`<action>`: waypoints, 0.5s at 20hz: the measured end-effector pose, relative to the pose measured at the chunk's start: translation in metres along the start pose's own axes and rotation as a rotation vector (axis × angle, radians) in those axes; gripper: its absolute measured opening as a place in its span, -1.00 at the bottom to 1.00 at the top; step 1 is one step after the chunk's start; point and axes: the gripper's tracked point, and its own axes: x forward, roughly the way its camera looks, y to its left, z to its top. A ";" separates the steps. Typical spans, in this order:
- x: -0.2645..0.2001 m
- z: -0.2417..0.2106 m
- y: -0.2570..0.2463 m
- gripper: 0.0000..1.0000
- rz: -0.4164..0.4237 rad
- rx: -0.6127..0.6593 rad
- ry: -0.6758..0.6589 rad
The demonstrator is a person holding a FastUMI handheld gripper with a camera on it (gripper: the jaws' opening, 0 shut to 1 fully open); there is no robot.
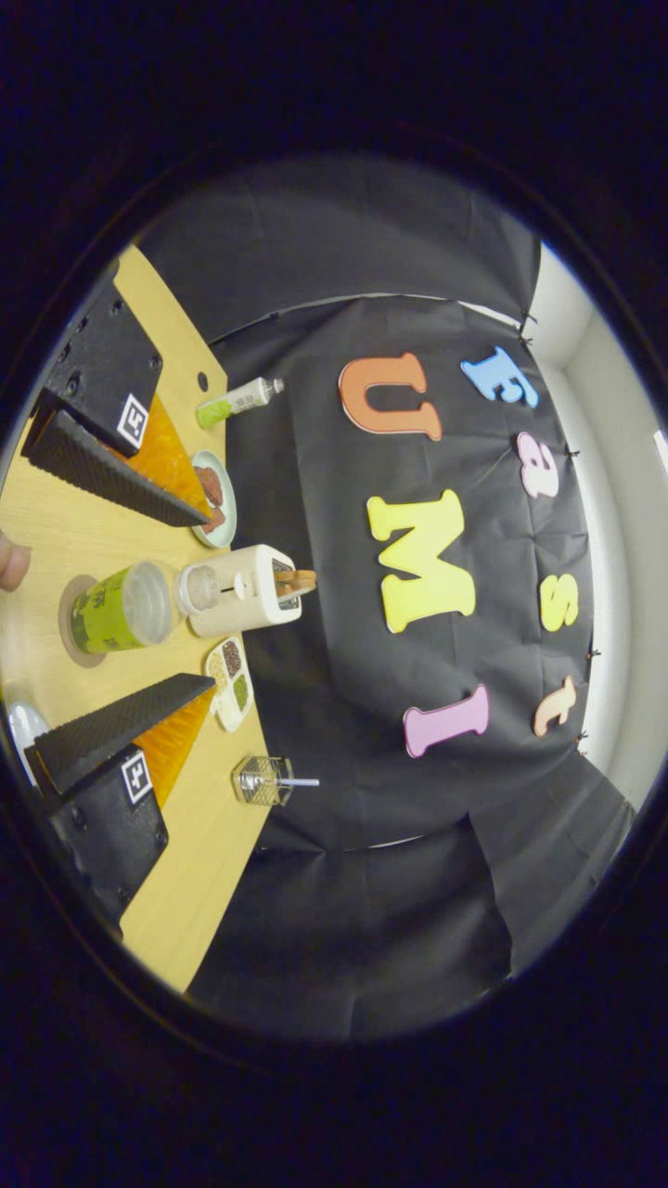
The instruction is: Take the bottle from table, then pour the juice into the cup, finally place the bottle on the coaster
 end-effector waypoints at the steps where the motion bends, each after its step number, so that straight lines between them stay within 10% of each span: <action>1: -0.012 0.007 0.001 1.00 0.015 0.000 -0.007; 10: -0.115 0.026 -0.014 1.00 0.022 0.029 -0.080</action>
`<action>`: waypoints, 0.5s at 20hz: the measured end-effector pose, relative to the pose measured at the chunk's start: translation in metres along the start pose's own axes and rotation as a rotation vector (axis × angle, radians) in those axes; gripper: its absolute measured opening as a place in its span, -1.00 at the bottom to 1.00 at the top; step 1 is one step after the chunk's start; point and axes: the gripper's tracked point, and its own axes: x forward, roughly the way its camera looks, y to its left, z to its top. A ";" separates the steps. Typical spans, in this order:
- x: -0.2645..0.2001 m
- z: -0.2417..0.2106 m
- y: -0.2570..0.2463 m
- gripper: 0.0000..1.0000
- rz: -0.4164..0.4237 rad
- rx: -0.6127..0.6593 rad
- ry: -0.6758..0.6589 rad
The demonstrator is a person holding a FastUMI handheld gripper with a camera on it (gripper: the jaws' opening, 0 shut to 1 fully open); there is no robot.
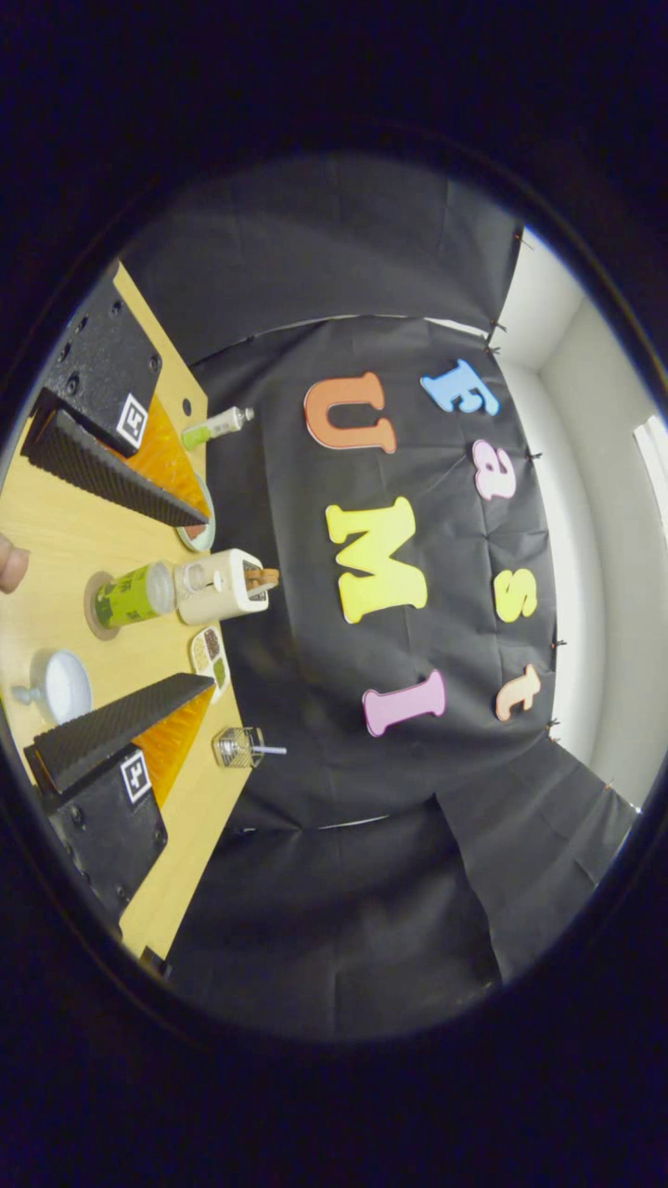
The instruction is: Take the bottle from table, then pour the juice into the cup, finally place the bottle on the coaster
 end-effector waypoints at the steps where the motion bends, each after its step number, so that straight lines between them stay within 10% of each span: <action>1: -0.007 -0.001 -0.004 1.00 -0.016 -0.003 0.000; 10: -0.072 0.012 0.003 1.00 -0.062 -0.078 -0.036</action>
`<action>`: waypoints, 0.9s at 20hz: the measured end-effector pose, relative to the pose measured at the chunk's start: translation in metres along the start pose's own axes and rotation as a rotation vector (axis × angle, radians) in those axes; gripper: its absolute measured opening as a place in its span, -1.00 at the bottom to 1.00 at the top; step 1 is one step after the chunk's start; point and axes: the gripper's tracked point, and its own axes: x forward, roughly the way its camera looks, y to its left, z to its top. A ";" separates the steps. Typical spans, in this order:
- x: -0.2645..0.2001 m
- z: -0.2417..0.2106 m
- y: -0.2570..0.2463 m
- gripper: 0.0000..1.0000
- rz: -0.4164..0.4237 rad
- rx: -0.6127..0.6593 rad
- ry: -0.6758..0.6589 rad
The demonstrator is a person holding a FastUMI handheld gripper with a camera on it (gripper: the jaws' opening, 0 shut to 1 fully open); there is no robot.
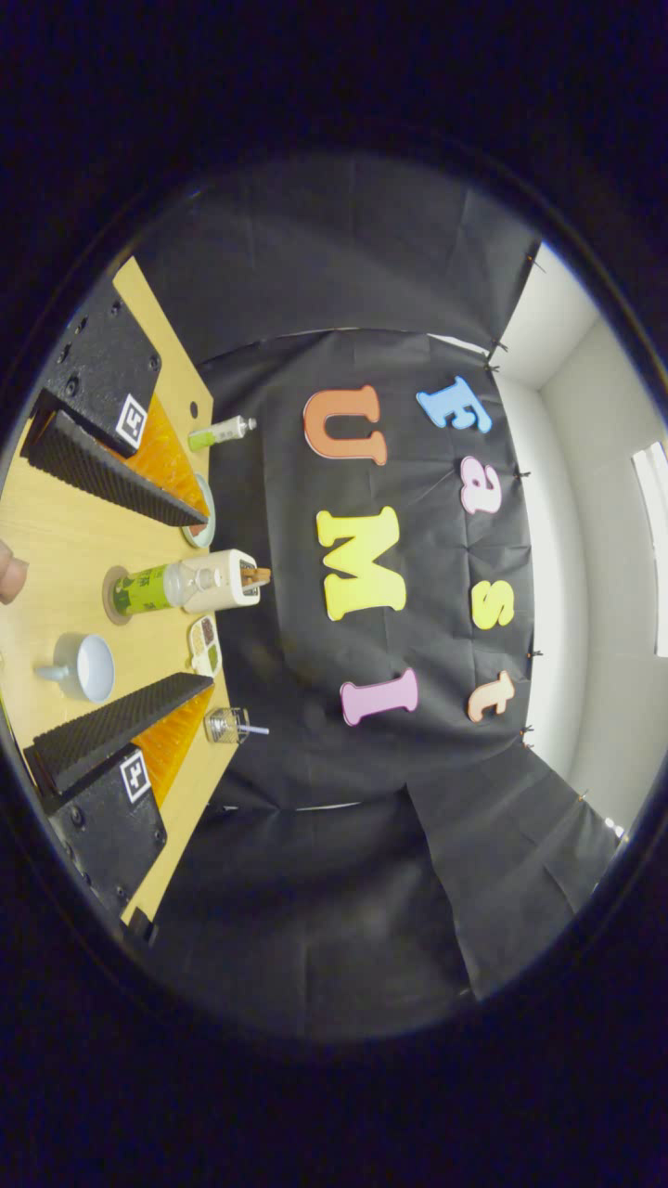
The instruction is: Take the bottle from table, then pour the juice into the cup, finally place the bottle on the coaster
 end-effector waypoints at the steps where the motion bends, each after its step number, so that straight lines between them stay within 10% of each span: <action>1: -0.005 0.005 0.005 1.00 0.016 0.005 -0.006; 18: -0.103 0.069 0.006 1.00 -0.038 -0.045 -0.167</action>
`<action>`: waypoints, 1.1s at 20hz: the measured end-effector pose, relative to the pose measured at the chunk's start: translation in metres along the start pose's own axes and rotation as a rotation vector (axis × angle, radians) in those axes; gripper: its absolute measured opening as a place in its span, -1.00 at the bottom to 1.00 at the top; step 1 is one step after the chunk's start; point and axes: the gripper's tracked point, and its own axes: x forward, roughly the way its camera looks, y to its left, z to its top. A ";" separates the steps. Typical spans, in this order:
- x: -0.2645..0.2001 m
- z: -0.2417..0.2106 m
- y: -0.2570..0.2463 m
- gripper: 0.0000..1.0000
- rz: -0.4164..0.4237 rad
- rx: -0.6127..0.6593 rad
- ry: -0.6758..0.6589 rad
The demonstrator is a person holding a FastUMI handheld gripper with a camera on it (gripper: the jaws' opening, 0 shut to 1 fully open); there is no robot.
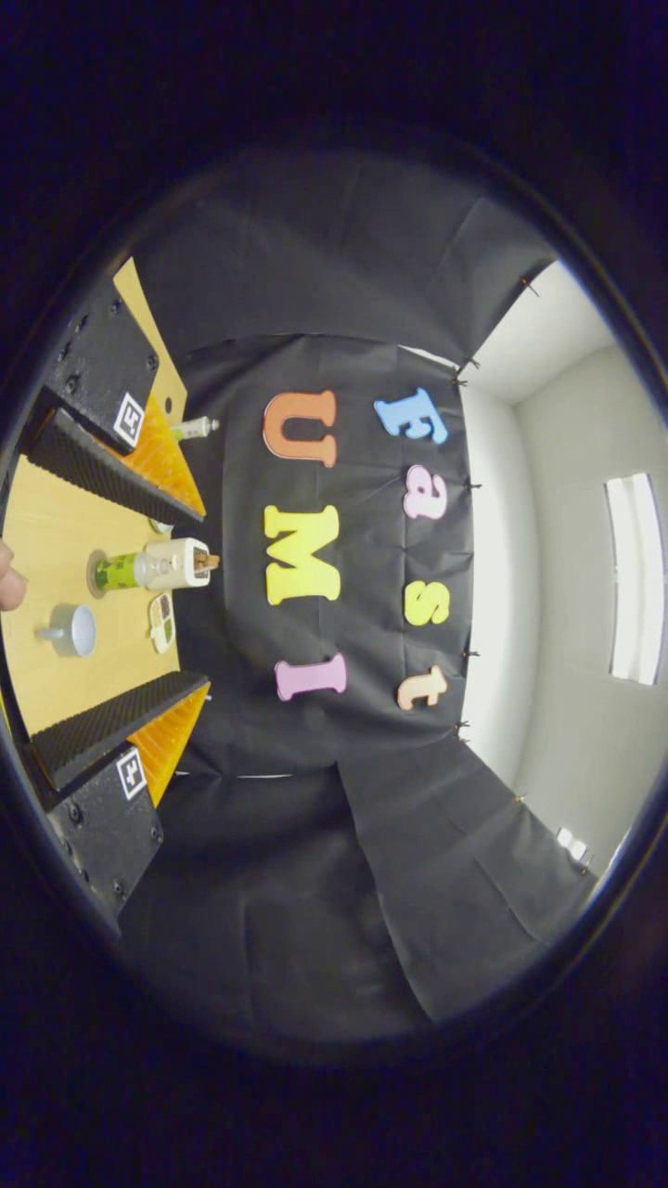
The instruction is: Take the bottle from table, then pour the juice into the cup, finally place the bottle on the coaster
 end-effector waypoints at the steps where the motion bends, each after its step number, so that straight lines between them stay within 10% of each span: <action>1: 0.000 -0.002 0.002 1.00 0.005 0.001 0.007; 22: 0.013 -0.034 0.019 1.00 0.060 0.013 0.077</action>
